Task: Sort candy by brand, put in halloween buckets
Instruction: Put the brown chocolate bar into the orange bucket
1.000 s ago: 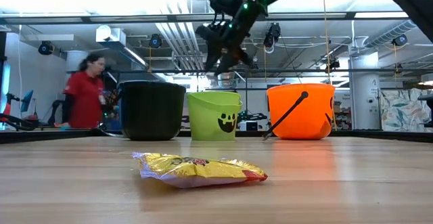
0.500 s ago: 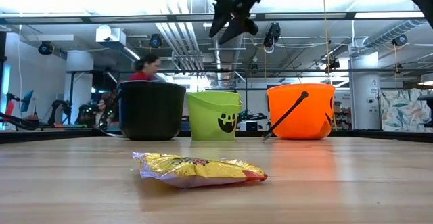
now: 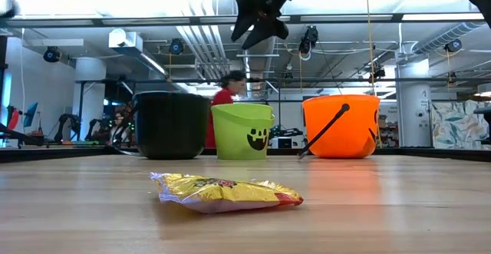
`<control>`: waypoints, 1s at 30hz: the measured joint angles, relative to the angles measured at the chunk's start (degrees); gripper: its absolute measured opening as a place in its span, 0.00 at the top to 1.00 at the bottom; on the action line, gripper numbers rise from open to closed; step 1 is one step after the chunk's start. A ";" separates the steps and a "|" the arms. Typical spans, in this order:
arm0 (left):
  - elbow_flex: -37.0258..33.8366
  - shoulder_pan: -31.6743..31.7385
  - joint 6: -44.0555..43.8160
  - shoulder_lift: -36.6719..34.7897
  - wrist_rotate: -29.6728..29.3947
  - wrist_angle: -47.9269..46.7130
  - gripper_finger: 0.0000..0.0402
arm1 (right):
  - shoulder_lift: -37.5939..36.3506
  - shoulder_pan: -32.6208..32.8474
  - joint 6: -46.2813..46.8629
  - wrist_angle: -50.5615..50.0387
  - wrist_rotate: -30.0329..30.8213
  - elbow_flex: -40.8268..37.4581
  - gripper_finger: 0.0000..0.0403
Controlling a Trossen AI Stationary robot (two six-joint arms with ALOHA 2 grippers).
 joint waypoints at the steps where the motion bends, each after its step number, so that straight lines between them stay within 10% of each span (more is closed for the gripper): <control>1: -1.36 -0.44 -0.65 0.00 0.89 0.00 0.72 | 0.00 0.00 0.00 -0.04 0.00 -0.34 0.51; 30: -2.16 -2.35 5.46 11.81 9.40 -1.50 0.79 | 0.00 0.39 2.77 1.20 -0.38 -5.34 0.51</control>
